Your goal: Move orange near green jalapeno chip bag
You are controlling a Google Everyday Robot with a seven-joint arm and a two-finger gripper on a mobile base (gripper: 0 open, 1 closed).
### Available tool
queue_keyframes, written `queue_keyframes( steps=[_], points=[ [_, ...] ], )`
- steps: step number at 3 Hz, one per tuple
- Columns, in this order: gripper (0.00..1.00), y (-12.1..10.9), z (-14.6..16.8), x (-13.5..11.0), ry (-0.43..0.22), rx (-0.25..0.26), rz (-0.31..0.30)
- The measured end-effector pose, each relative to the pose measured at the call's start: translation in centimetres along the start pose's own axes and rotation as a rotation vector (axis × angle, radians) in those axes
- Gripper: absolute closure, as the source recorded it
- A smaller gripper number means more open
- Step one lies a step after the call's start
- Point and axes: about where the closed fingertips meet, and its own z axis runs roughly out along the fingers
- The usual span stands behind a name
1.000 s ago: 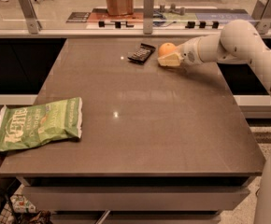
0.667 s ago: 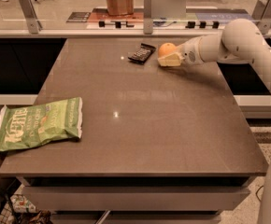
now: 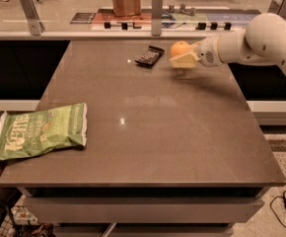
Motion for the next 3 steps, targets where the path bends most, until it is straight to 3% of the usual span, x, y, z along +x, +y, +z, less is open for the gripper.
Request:
queue_keyframes(
  steps=[1,3],
  points=[
    [1.00,2.3,-0.9,-0.4,0.009,-0.039,-0.016],
    [1.00,8.5,-1.8,-1.2,0.041,-0.174,-0.086]
  ],
)
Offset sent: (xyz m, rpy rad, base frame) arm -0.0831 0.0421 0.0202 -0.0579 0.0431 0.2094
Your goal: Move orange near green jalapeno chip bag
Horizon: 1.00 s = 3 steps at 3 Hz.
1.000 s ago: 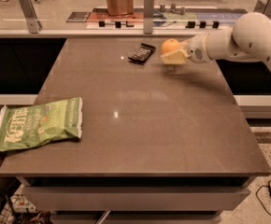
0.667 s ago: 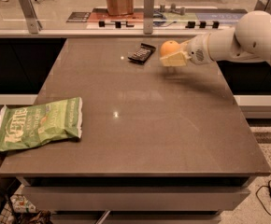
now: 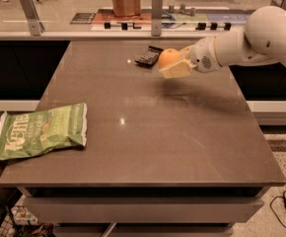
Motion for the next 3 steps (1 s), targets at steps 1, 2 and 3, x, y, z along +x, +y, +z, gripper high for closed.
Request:
queue_keyframes(
  steps=[1,2,3],
  points=[
    [1.00,3.6,0.5,-0.4,-0.011,-0.073,-0.016],
    [1.00,7.3,1.2,-0.5,-0.025,-0.128,-0.022],
    [1.00,11.1,2.2,-0.5,-0.027,-0.159,-0.027]
  ],
)
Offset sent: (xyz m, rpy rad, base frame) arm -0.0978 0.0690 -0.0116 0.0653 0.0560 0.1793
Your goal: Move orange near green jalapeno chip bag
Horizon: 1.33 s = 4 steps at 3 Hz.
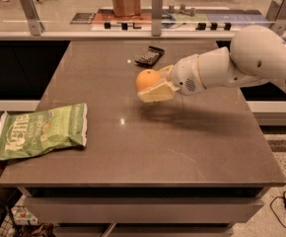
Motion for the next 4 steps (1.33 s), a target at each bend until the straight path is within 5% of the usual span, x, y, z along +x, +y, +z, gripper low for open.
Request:
queue_keyframes(
  steps=[4],
  points=[
    [1.00,10.1,6.5,1.1,-0.062,-0.012,0.034]
  ],
)
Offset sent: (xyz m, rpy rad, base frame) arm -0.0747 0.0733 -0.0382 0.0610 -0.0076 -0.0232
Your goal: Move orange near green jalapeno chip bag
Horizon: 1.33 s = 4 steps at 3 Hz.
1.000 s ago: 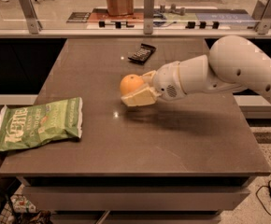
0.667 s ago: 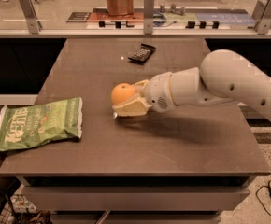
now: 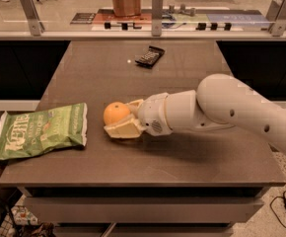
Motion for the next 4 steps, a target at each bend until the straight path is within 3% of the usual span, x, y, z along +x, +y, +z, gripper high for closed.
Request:
queue_keyframes(
  steps=[1,4],
  points=[
    [0.82,0.97,0.64,-0.01,0.013,-0.013,0.001],
    [0.13,1.33,0.91,-0.27,0.014,-0.020,-0.006]
  ],
)
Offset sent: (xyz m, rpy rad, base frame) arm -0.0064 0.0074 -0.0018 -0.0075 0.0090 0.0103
